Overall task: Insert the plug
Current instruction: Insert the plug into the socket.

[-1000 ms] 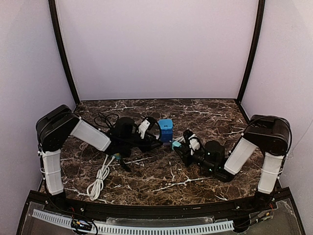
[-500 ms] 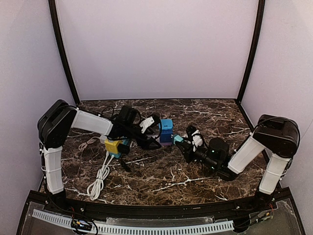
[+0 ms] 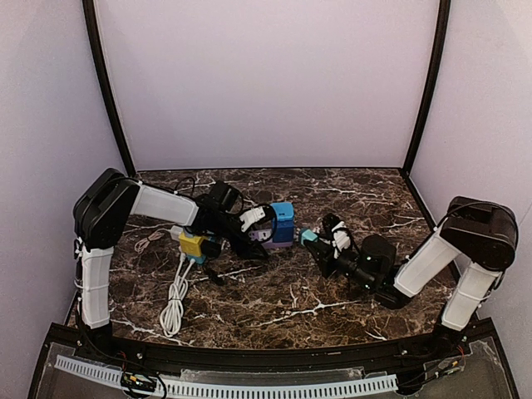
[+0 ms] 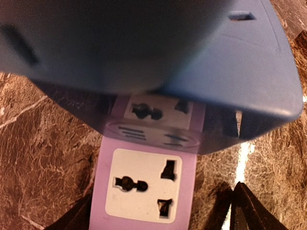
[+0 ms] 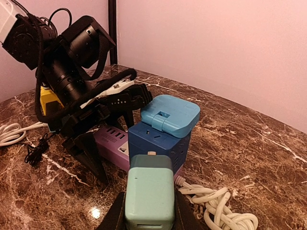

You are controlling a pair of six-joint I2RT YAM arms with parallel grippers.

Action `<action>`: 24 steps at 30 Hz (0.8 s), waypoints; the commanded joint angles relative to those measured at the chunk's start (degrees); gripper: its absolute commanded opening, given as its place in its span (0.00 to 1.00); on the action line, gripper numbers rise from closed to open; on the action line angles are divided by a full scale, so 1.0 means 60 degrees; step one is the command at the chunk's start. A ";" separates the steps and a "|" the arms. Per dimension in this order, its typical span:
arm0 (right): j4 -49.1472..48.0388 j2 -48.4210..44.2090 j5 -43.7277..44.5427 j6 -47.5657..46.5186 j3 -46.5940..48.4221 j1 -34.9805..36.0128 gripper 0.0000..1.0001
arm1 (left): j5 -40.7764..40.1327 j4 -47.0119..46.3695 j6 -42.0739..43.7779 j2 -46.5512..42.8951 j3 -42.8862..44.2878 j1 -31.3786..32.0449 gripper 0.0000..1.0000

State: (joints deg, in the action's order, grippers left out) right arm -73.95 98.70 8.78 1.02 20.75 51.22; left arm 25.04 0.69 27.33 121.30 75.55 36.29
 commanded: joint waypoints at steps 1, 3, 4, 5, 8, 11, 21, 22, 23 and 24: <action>-0.0303 -0.0206 0.0172 -0.0096 -0.0119 -0.0026 0.00 | 0.0653 0.0986 -0.0513 -0.0315 -0.0427 0.0234 0.77; -0.0376 -0.0185 0.0150 -0.0073 -0.0124 -0.0026 0.00 | 0.0493 0.0953 -0.0890 -0.0483 -0.0588 0.0398 0.71; -0.0419 -0.0151 0.0116 -0.0068 -0.0132 -0.0026 0.00 | 0.0335 0.0866 -0.1163 -0.0561 -0.0642 0.0543 0.67; -0.0463 -0.0135 0.0108 -0.0047 -0.0134 -0.0026 0.00 | -0.0065 0.0793 -0.1307 -0.0589 -0.0757 0.0616 0.64; -0.0594 -0.0122 0.0073 0.0058 -0.0200 -0.0015 0.00 | -0.0942 0.0342 -0.2160 -0.0754 -0.1060 0.1003 0.51; -0.0620 -0.0142 -0.0042 0.0175 -0.0327 -0.0012 0.00 | -0.1854 -0.0054 -0.2953 -0.0936 -0.1418 0.1305 0.42; -0.0495 0.0341 -0.0454 0.0675 -0.0339 0.0048 0.00 | -0.3131 -0.1601 -0.4160 -0.1025 -0.2260 0.1849 0.09; -0.0613 0.0456 -0.0295 0.0804 -0.0350 0.0119 0.00 | -0.3334 -0.1737 -0.4153 -0.1025 -0.2399 0.1870 0.06; -0.0785 0.0589 -0.0176 0.0899 -0.0357 0.0175 0.00 | -0.3446 -0.2047 -0.4169 -0.1008 -0.2478 0.1915 0.02; -0.0988 0.0737 -0.0152 0.0925 -0.0354 0.0231 0.00 | -0.3570 -0.2194 -0.4208 -0.0988 -0.2603 0.1932 0.01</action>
State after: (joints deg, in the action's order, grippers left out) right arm -74.91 100.27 6.31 3.66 19.05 51.51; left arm 9.15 -10.59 4.14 114.69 63.88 46.81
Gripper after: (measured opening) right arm 0.245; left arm 0.429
